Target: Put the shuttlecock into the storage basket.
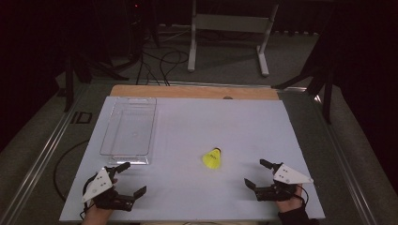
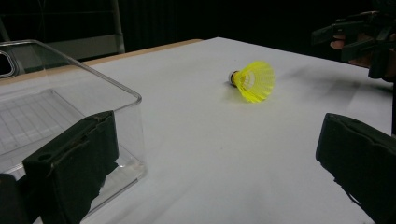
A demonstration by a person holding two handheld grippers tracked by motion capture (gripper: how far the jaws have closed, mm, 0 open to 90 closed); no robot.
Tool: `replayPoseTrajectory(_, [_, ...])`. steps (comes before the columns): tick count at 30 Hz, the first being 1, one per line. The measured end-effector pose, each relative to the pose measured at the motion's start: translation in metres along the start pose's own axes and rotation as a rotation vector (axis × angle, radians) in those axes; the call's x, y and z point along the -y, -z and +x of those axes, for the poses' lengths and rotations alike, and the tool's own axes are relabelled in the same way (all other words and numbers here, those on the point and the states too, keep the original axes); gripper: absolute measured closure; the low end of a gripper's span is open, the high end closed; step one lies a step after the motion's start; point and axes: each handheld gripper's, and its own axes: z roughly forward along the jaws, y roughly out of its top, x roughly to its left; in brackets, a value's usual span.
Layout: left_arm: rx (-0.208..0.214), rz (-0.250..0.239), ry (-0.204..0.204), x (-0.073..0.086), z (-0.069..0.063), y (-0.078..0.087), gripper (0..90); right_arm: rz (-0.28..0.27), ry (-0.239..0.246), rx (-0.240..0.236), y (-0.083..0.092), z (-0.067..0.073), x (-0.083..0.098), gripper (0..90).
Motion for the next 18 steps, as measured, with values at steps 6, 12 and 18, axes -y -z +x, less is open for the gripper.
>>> replayPoseTrajectory(6, [0.004,0.015,0.004,-0.001,-0.001,-0.001,0.0,-0.004,-0.001,-0.003,0.001,0.000,-0.001,8.3])
replayPoseTrajectory(12, [0.009,0.014,-0.013,-0.005,-0.003,-0.001,0.0,-0.013,-0.007,-0.004,0.002,0.000,-0.001,8.3])
replayPoseTrajectory(18, [0.023,0.038,-0.016,-0.013,-0.004,0.000,0.0,-0.023,-0.011,0.003,0.003,0.000,-0.003,8.3])
